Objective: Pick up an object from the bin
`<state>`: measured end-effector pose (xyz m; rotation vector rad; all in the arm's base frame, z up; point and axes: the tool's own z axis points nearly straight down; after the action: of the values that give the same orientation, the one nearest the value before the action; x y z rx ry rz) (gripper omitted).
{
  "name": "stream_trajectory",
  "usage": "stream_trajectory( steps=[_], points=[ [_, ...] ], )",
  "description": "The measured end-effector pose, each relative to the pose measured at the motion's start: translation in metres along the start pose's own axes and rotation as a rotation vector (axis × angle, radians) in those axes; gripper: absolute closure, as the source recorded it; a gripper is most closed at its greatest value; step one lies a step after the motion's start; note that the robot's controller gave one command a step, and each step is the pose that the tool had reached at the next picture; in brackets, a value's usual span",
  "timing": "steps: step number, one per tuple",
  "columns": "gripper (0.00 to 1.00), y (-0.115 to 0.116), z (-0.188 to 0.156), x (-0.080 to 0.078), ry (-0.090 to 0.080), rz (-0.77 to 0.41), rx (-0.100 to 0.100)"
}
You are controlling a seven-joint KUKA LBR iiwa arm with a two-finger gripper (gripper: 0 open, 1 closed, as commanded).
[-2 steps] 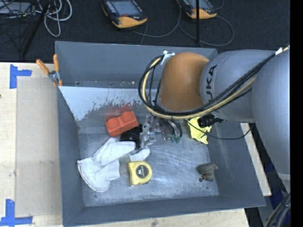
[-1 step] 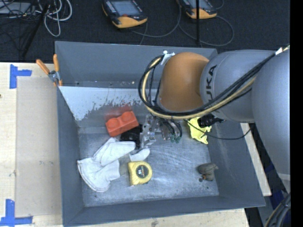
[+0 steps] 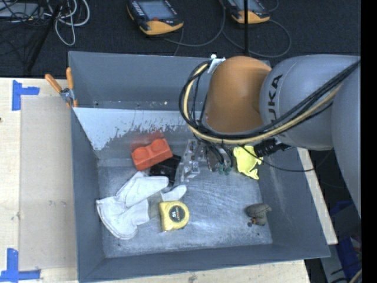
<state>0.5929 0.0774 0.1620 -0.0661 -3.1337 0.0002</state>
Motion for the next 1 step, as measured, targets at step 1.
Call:
stream_trajectory(
  steps=[1],
  points=[
    [1.0,0.0002,-0.0145,0.0005,-0.003,0.018,0.0]
  ],
)
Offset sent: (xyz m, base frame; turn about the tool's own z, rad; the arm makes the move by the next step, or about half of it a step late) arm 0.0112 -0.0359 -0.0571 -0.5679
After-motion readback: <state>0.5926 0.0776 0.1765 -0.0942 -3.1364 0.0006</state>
